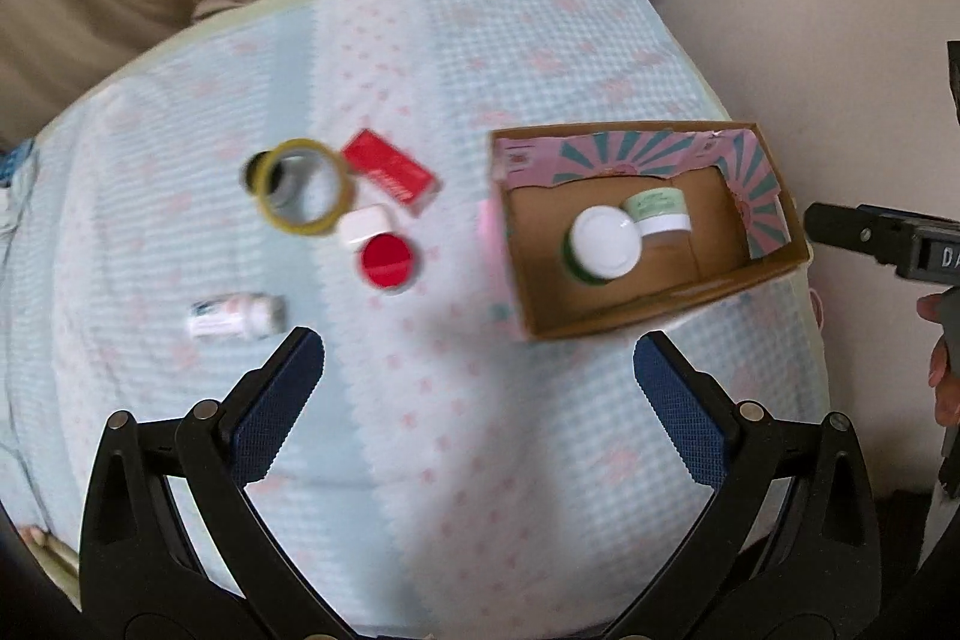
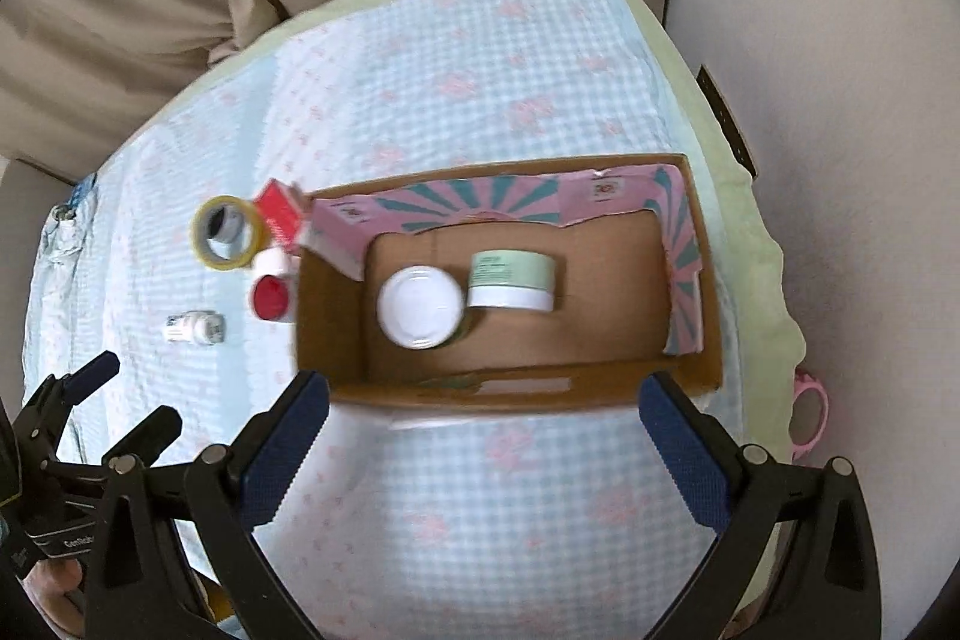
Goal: Organize rigid objects
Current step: 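Move both tools back toward the remaining items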
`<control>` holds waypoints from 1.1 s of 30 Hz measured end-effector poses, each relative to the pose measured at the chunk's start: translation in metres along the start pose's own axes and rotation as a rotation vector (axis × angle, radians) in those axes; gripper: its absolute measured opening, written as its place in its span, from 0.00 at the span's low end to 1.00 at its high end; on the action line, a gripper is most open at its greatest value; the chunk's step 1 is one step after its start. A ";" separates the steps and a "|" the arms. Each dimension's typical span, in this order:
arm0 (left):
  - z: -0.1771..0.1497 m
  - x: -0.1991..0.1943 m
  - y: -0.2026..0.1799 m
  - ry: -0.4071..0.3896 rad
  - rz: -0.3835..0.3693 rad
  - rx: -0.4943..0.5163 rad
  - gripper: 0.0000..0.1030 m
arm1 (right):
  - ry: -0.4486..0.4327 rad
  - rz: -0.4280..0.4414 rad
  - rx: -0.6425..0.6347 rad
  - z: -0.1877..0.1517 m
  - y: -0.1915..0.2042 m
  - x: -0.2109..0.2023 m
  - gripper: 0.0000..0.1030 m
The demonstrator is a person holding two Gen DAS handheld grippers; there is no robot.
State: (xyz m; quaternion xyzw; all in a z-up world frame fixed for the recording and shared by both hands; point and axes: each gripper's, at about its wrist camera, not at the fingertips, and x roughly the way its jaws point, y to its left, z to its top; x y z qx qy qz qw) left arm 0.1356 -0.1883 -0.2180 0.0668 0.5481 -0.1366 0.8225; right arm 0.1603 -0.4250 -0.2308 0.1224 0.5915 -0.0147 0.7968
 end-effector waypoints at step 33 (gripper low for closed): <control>-0.066 0.085 0.278 0.062 0.031 -0.662 1.00 | -0.054 0.341 -0.104 0.025 0.251 0.124 1.00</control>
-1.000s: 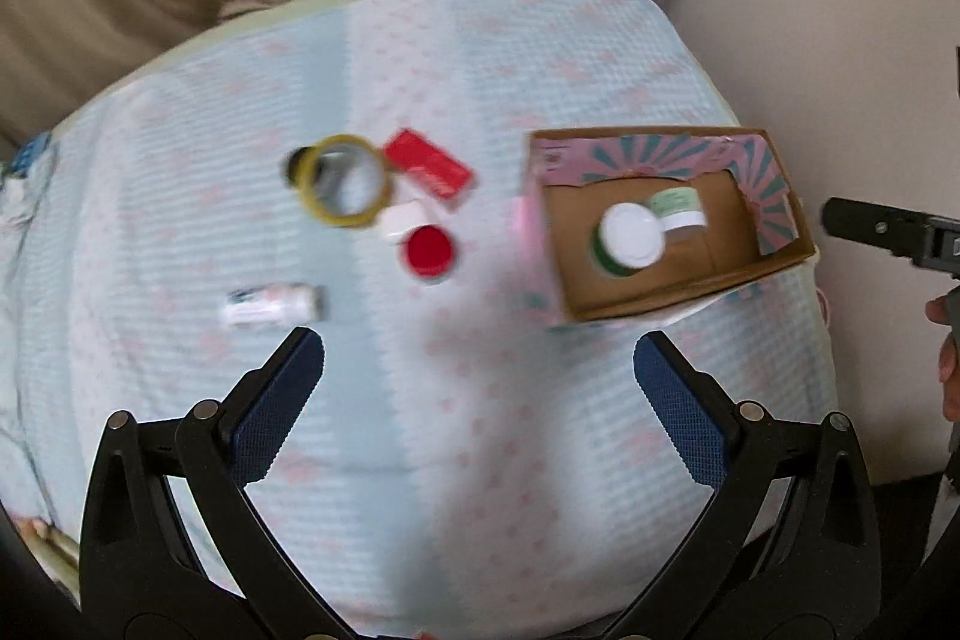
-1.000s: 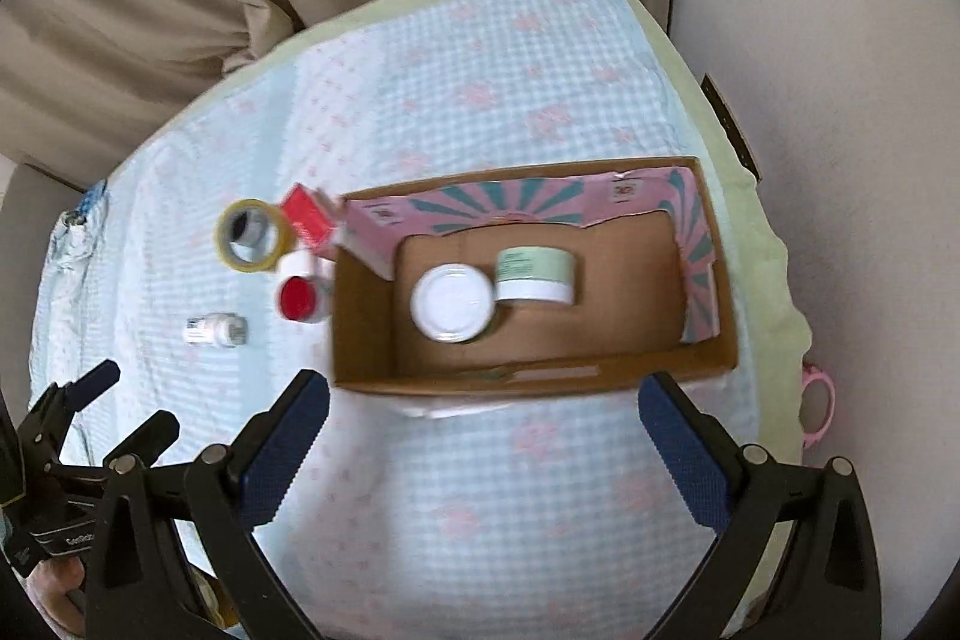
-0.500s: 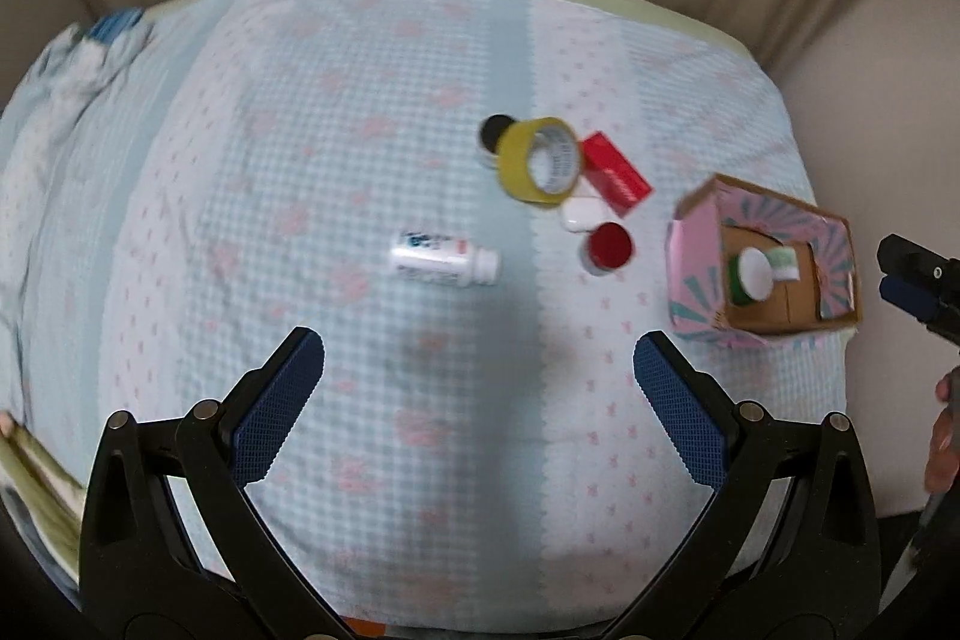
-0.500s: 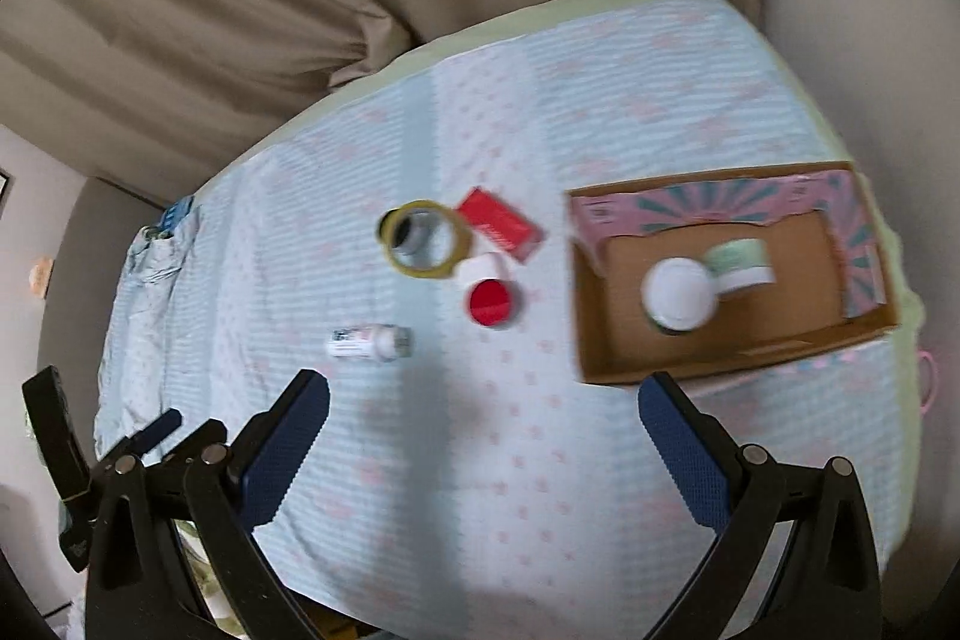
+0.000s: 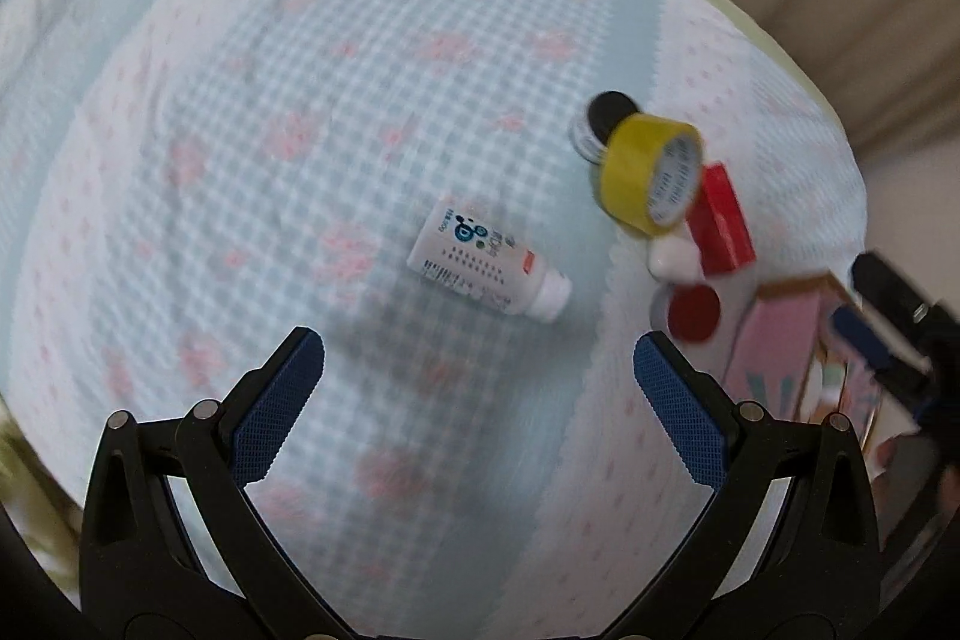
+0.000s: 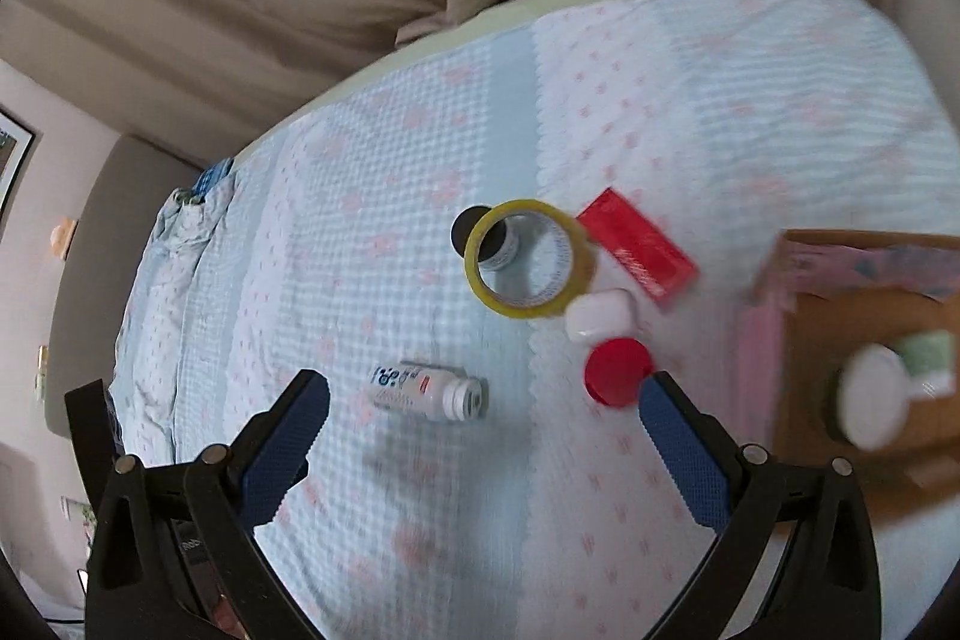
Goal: Organize rigid objects
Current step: 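Move both tools back toward the remaining items, then grasp the yellow tape roll with the right tool while the left grasps the white pill bottle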
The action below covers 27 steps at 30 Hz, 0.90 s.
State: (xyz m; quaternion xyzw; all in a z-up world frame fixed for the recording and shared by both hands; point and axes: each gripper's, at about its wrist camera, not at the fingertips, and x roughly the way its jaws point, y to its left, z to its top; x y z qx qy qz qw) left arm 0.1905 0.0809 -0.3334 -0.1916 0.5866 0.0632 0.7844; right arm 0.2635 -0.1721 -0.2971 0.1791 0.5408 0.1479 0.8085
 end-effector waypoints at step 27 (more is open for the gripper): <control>0.027 0.151 0.018 0.104 0.004 -0.490 0.89 | 0.075 0.065 0.009 0.050 -0.042 0.173 1.00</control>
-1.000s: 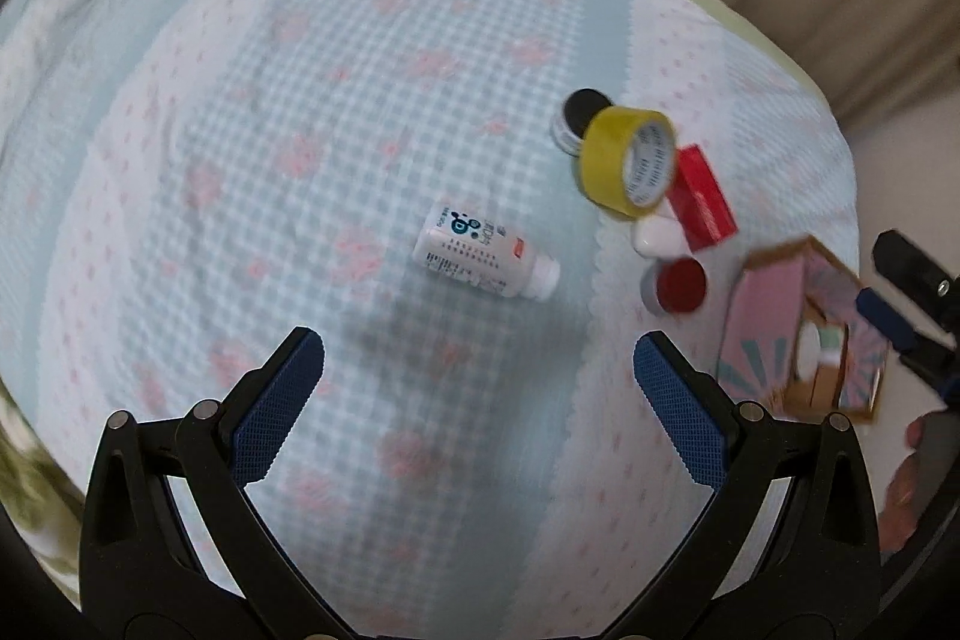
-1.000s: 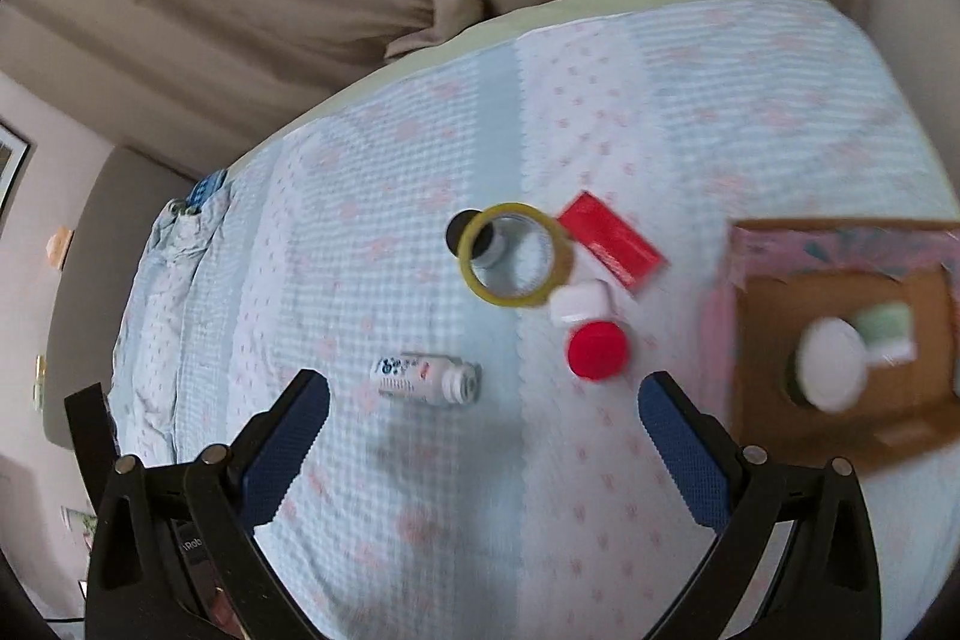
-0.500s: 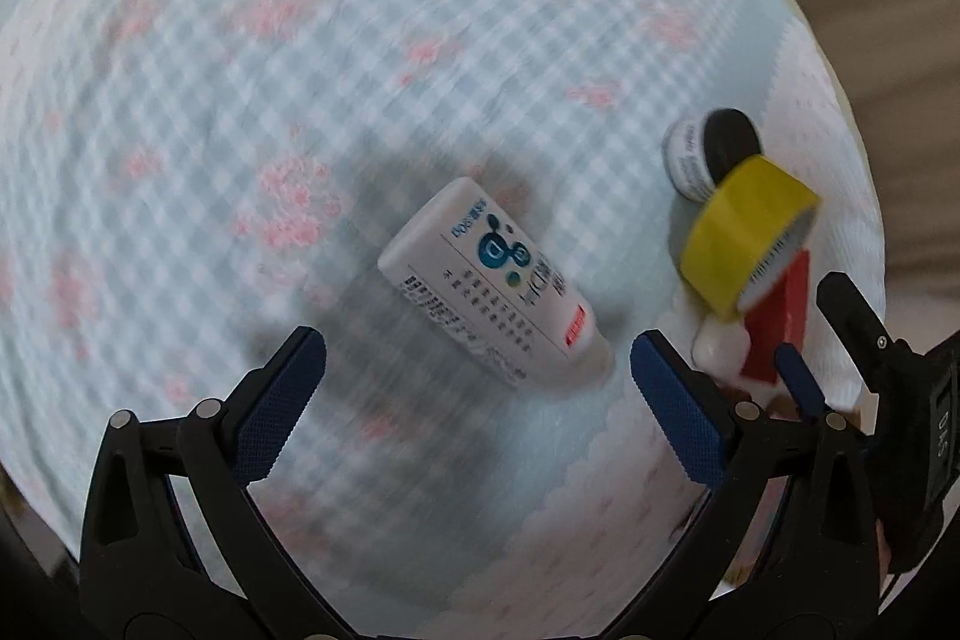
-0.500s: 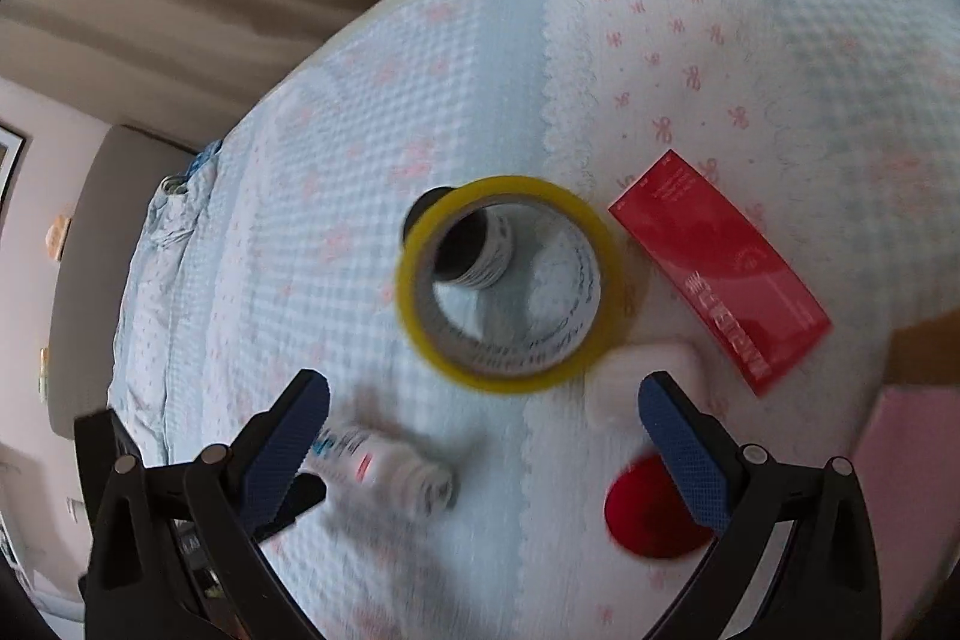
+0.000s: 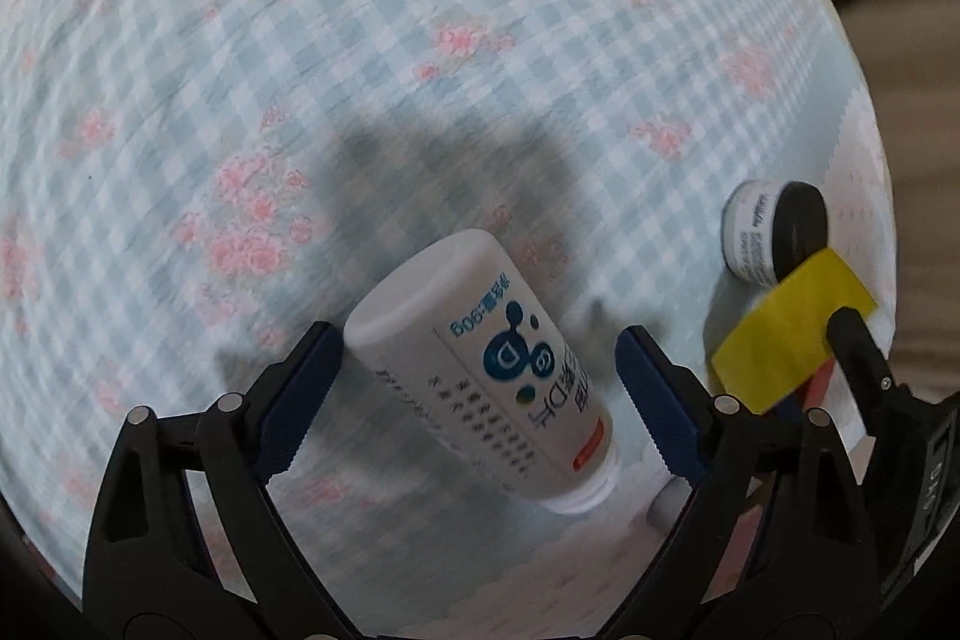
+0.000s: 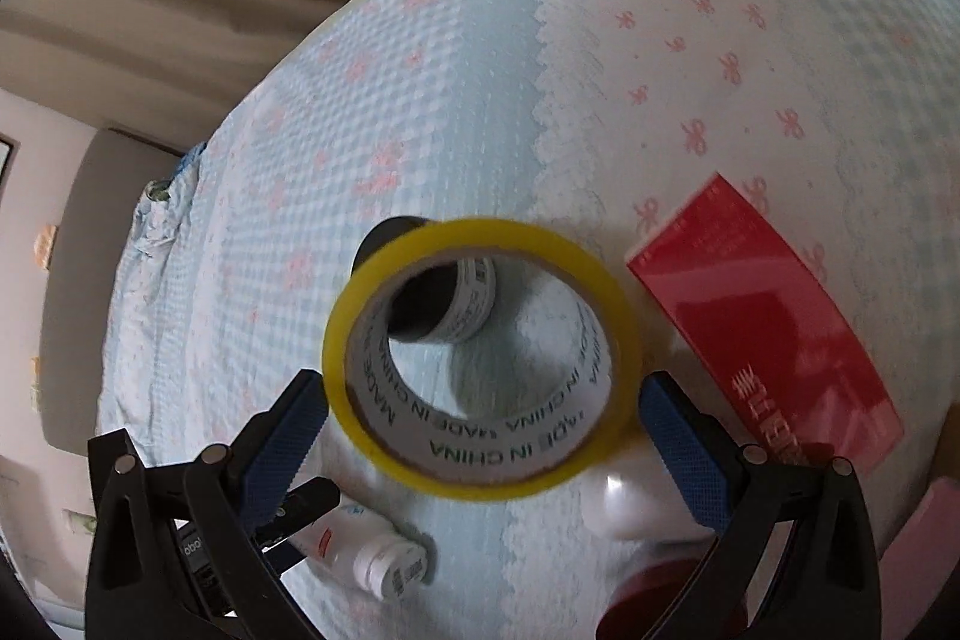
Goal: Organize rigid objects
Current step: 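Grasp the yellow tape roll with the right tool while the left grasps the white pill bottle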
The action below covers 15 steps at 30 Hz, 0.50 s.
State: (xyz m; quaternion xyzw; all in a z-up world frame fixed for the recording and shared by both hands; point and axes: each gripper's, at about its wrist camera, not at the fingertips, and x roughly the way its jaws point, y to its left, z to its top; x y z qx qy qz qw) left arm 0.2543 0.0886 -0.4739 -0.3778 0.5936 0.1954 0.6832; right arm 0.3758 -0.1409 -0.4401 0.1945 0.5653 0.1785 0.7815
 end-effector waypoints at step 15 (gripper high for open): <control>-0.004 0.004 -0.006 -0.044 -0.011 -0.009 0.60 | -0.005 -0.080 -0.107 0.011 0.013 0.011 0.95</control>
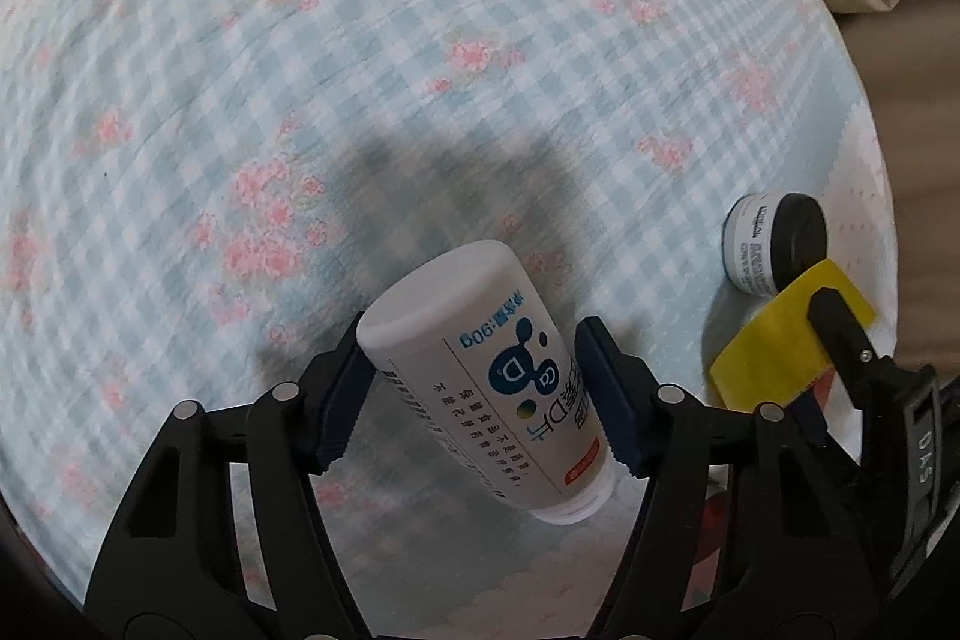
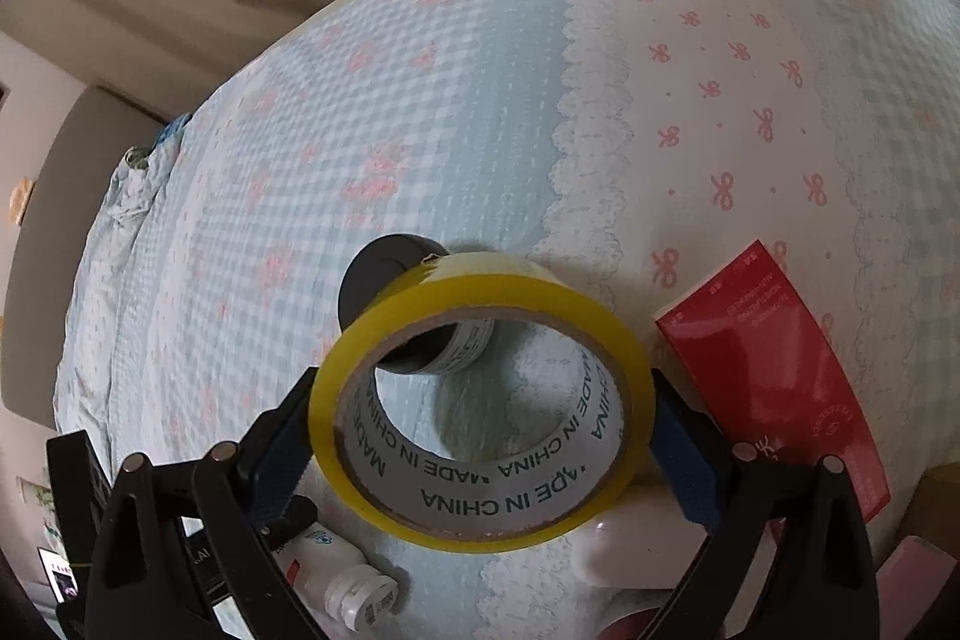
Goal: Organize rigid objects
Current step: 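Grasp the yellow tape roll with the right tool while the left grasps the white pill bottle, then carry the tape roll and pill bottle over the box with both tools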
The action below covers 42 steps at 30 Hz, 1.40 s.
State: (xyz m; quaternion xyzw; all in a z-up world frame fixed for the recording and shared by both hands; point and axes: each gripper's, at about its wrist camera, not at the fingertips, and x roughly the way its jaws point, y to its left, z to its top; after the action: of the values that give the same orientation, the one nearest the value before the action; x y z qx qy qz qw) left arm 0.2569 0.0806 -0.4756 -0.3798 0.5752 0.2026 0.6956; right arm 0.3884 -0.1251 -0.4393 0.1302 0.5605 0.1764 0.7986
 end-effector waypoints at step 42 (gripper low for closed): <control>-0.081 -0.184 -0.049 -0.230 -0.199 0.581 0.46 | -0.246 -0.033 -0.005 -0.059 0.023 -0.204 0.95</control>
State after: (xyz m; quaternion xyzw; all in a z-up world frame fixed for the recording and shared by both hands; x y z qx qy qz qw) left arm 0.1930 0.0167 -0.2893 -0.1945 0.4869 0.0024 0.8515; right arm 0.2663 -0.1906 -0.2771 0.1395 0.4601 0.1474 0.8644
